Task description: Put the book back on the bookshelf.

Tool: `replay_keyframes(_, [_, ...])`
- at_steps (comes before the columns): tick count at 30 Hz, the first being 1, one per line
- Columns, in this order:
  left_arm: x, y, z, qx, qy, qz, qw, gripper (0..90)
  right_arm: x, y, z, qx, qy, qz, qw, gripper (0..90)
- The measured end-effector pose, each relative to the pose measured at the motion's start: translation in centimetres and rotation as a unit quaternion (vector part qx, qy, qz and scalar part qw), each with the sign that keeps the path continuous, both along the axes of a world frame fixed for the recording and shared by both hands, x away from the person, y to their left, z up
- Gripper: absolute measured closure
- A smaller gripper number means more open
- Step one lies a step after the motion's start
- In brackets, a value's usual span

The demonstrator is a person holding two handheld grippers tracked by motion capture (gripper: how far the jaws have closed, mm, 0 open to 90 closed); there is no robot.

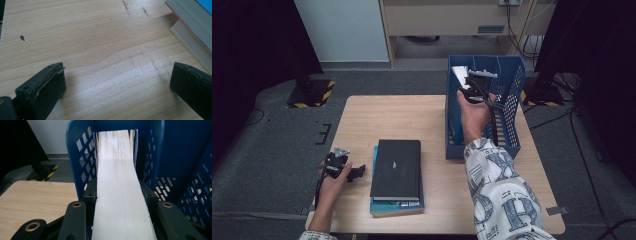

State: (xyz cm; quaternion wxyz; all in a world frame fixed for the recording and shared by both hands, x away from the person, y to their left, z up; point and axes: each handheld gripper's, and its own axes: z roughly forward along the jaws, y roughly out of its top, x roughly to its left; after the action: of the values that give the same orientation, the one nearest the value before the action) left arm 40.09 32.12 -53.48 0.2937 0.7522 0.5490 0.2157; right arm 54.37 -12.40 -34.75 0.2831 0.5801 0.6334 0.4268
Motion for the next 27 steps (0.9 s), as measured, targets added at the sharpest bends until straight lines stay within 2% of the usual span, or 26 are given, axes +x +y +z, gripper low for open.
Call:
replay_keyframes(7, [0.0, -0.1, 0.0, -0.001, 0.001, 0.001, 1.0000, 0.0, -0.4, 0.4, 0.1, 0.009, 0.006, 0.005, 0.9999, 56.2])
replay_keyframes(19, [0.0, 0.0, 0.0, 0.000, 0.003, -0.001, 1.0000, 0.0, -1.3, 0.9, 0.2, 0.048, 0.008, 0.026, 0.9985, 49.7])
replay_keyframes(27, [0.0, -0.1, 0.0, 0.000, 0.003, -0.001, 1.0000, 0.0, -1.6, 0.9, 0.5, 0.055, 0.012, 0.034, 0.9978, 49.3])
